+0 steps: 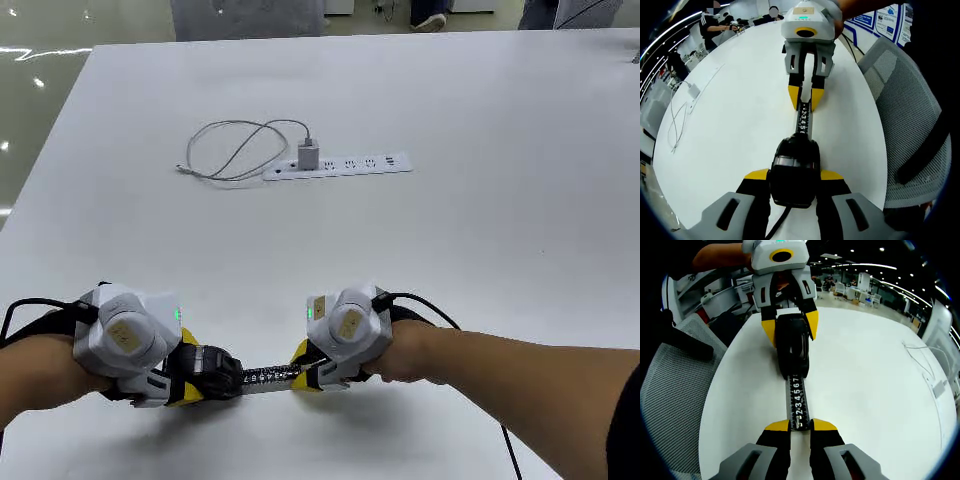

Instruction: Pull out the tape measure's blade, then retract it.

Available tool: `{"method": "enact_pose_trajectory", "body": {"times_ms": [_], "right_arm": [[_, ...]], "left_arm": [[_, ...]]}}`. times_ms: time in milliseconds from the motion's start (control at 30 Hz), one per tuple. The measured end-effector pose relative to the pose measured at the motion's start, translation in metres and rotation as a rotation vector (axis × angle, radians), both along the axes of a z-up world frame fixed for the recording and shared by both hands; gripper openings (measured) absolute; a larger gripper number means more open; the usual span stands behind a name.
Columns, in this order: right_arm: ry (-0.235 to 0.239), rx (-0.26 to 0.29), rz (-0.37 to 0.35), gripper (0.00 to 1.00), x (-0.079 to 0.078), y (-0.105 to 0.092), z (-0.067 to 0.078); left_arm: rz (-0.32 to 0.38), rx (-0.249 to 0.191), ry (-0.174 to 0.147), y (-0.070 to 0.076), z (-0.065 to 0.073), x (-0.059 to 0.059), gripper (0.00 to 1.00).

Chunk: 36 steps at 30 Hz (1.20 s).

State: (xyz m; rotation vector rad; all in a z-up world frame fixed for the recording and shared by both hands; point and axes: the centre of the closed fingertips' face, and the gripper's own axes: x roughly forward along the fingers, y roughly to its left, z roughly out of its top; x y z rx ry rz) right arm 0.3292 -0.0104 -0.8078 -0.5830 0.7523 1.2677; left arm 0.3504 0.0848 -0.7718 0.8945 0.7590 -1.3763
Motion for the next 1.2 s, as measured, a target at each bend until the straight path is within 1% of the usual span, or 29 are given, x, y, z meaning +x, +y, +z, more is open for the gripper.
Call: {"method": "enact_pose_trajectory", "body": {"times_ms": [167,367,667,800,1200], "right_arm": [[0.0,-0.002,0.001,0.1,-0.001,-0.001,0.0],[0.001,-0.002,0.003,0.09,-0.001,-0.004,0.001],[0.002,-0.007,0.003,0.09,-0.003,-0.008,0.002],[0.004,-0.008,0.001,0.09,-0.003,-0.01,0.002],[0.009,-0.016,-0.01,0.09,-0.003,-0.018,0.001]], "left_arm": [[-0.002,0.003,-0.004,0.0,0.0,0.0,0.3],[-0.004,0.009,0.002,0.0,0.0,0.0,0.3],[-0.008,0.014,-0.01,0.0,0.0,0.0,0.29],[-0.001,0.004,0.005,0.0,0.0,0.0,0.29],[0.004,0.004,0.009,-0.001,0.0,0.0,0.3]]}}
